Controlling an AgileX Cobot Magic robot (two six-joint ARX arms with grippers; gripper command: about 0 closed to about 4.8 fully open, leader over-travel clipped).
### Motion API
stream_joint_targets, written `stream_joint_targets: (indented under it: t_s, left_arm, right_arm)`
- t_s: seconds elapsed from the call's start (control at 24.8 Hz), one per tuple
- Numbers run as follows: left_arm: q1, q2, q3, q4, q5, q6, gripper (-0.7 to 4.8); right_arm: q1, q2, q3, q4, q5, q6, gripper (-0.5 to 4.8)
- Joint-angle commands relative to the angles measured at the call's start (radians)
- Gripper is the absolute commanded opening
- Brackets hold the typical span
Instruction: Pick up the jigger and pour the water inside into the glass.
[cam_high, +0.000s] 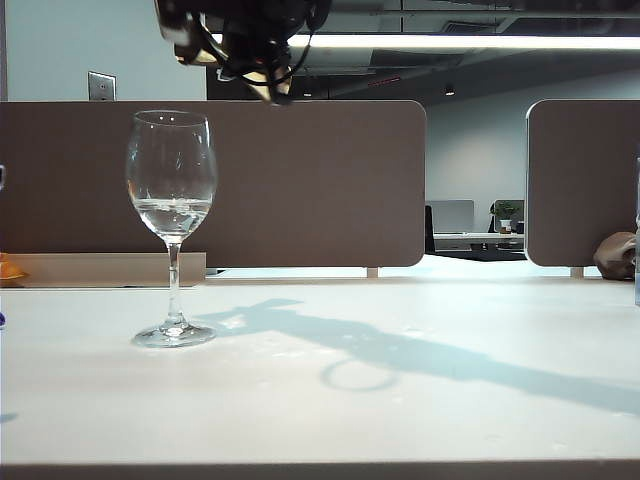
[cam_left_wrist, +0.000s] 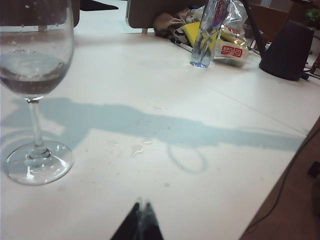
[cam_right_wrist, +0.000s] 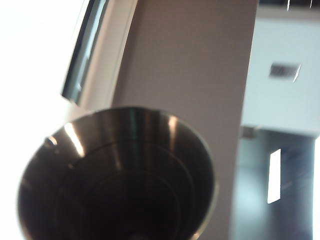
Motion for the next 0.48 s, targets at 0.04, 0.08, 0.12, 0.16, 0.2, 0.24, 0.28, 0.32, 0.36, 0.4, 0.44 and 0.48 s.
stream_joint_targets:
  t_s: [0.04,0.08,0.12,0.16,0.2,0.24,0.28,0.32,0.36,0.4,0.44,0.48]
  left_arm:
    - [0.002,0.001,0.000,-0.003,0.005,0.005,-0.05]
    - [0.002,0.001,0.000,-0.003,0.005,0.005,-0.05]
    - [0.002,0.001,0.000,-0.003,0.005,0.005,-0.05]
    - [0.002,0.001,0.000,-0.003,0.005,0.005,-0.05]
    - [0.002,0.001,0.000,-0.003,0.005,0.005,-0.05]
    - [0.002,0.001,0.000,-0.003,0.005,0.005,-0.05]
    - [0.002,0.001,0.000,-0.003,0.005,0.005,-0.05]
    - [0.002,0.001,0.000,-0.003,0.005,0.005,-0.05]
    - [0.002,0.001,0.000,-0.003,0.005,0.005,-0.05]
    - [0.002,0.001,0.000,-0.003,0.005,0.005,-0.05]
    - [0.002,0.001,0.000,-0.003,0.005,0.005,-0.05]
    - [0.002,0.001,0.000,-0.003,0.005,0.005,-0.05]
  right_arm:
    - [-0.002,-0.021,0.006,0.026,0.084,0.346,-0.01]
    - [-0.010,-0.045,0.001,0.019,0.092,0.470,-0.01]
    - [-0.016,-0.065,-0.008,0.016,0.084,0.550,-0.02]
    - [-0.020,-0.088,-0.021,0.018,0.085,0.616,-0.02]
    - [-0.027,-0.108,-0.034,0.017,0.075,0.673,-0.02]
    - [-0.030,-0.128,-0.048,0.016,0.070,0.728,-0.01]
    - [-0.040,-0.158,-0.071,0.017,0.064,0.798,-0.02]
    - [-0.046,-0.184,-0.095,0.021,0.060,0.852,-0.02]
    - [-0.054,-0.214,-0.125,0.024,0.053,0.899,-0.02]
    - [-0.068,-0.251,-0.169,0.033,0.043,0.952,-0.01]
    - [-0.080,-0.293,-0.220,0.046,0.039,0.994,-0.02]
    - [-0.088,-0.325,-0.264,0.058,0.039,1.023,-0.01]
